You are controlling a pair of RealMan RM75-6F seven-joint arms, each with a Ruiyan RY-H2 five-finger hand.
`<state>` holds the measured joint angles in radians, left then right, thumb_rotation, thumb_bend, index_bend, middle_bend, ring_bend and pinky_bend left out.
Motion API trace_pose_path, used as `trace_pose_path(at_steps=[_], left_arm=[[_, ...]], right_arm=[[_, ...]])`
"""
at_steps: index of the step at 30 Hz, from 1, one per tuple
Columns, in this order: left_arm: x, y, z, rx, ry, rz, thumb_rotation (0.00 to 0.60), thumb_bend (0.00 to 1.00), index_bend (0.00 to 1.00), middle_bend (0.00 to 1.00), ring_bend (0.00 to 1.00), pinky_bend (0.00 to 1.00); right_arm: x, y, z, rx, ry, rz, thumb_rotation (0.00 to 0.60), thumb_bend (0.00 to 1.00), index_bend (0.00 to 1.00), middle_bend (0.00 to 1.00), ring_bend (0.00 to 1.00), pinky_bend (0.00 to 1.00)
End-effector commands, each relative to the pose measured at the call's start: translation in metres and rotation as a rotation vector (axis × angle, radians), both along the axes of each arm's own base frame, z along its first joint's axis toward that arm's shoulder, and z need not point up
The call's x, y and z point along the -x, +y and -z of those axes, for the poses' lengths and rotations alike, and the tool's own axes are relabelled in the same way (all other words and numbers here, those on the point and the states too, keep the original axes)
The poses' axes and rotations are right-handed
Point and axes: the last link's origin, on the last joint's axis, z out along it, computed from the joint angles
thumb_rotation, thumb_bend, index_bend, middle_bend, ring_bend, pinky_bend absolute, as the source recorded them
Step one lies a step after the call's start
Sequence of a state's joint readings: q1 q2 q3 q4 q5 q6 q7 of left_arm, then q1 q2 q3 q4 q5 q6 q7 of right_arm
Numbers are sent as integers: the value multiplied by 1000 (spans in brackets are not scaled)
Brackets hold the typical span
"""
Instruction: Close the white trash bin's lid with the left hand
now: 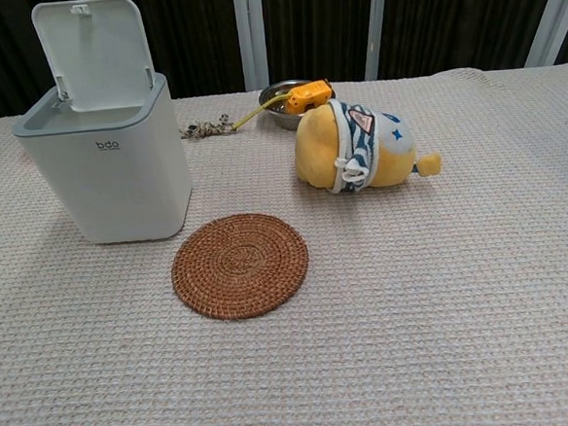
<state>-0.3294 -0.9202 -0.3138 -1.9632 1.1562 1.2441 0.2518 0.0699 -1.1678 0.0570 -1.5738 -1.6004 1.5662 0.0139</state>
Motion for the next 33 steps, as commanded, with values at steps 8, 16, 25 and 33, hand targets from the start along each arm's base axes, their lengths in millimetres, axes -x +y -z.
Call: trace_pose_path(at_steps=[8,16,25,33], left_arm=[[-75,87,-5,159,-22,-65,600,674,103,1000,990,964],[-97,110,10,222,-18,-123,600,692,150,1000,992,965],[-115,121,33,263,-7,-148,600,700,219,1000,993,967],[-124,124,48,315,-20,-164,600,701,219,1000,993,967]], right_arm=[[3,-1,-2,-5,-33,23,600,237,0,0,0,0],[3,-2,-2,-15,-46,29,600,237,0,0,0,0],[5,-2,-3,-16,-59,36,600,237,0,0,0,0],[3,0,-4,-14,-56,26,600,238,0,0,0,0]])
